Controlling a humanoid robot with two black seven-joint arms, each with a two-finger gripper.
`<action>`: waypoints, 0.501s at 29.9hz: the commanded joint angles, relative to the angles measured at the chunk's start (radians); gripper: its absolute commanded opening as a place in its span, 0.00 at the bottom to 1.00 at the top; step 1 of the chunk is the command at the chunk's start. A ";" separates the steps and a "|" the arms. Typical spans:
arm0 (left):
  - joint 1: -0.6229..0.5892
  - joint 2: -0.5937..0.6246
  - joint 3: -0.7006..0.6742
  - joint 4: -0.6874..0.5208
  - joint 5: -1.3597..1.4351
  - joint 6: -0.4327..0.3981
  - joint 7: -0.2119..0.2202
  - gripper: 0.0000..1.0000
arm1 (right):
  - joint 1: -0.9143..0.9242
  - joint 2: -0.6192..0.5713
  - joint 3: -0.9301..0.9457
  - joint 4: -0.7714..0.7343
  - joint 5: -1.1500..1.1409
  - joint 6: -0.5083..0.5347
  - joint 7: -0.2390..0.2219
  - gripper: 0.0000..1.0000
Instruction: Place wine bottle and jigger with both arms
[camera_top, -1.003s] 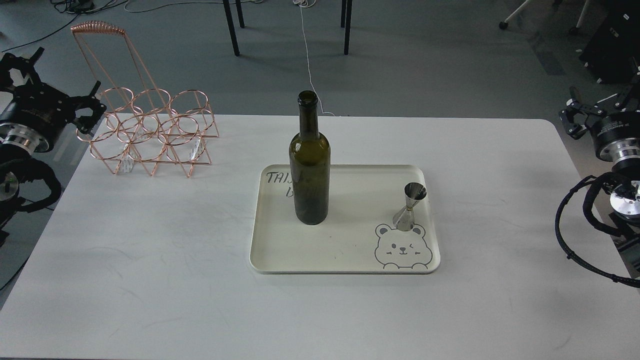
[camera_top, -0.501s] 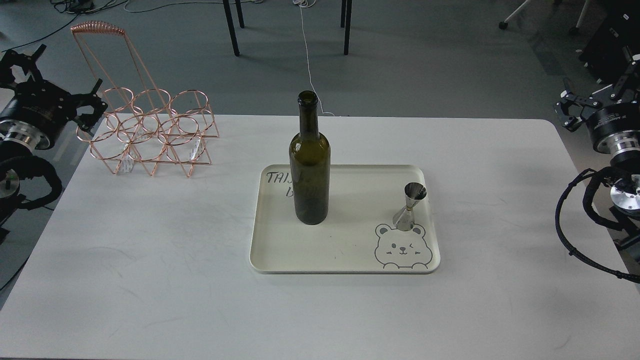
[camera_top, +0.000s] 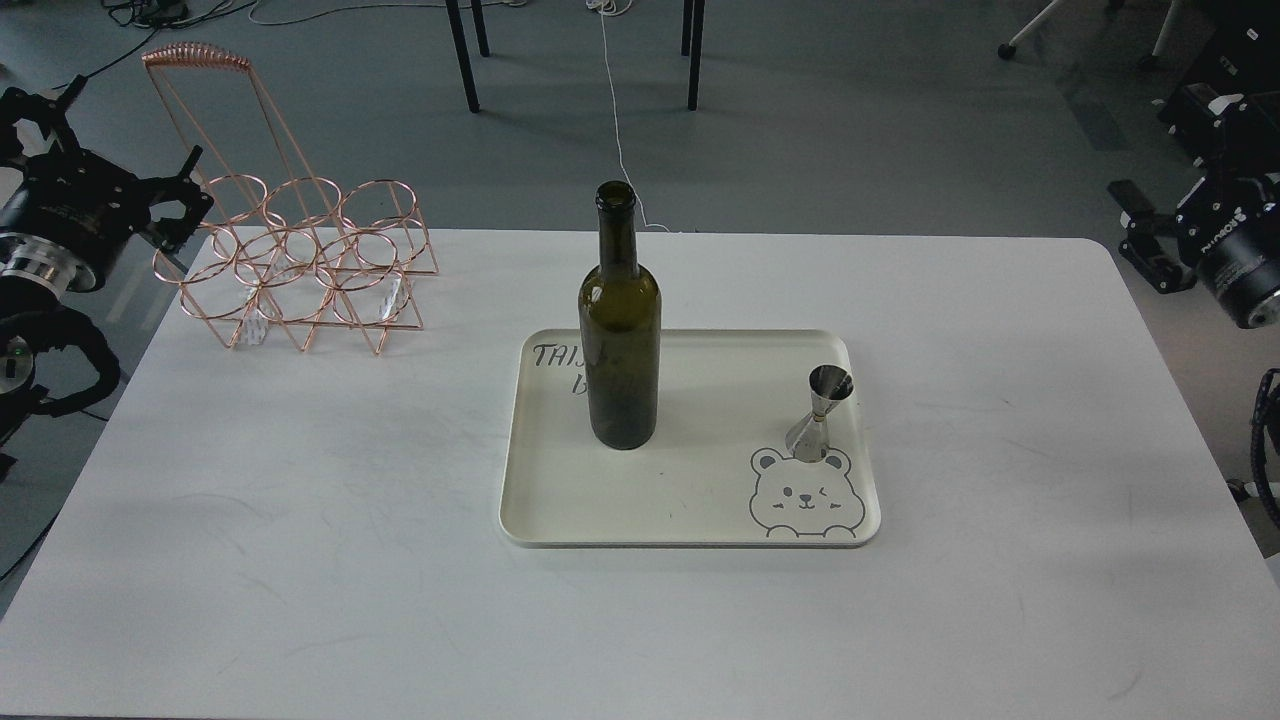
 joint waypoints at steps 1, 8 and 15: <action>0.000 0.005 0.001 0.000 0.002 0.000 0.000 0.98 | -0.075 -0.060 -0.002 0.099 -0.100 -0.069 0.003 0.98; -0.002 0.005 -0.004 -0.002 0.028 0.000 0.000 0.98 | -0.194 -0.115 -0.005 0.202 -0.369 -0.177 0.003 0.98; -0.002 0.001 -0.001 -0.003 0.028 0.000 0.000 0.98 | -0.262 -0.100 -0.006 0.245 -0.773 -0.280 0.003 0.97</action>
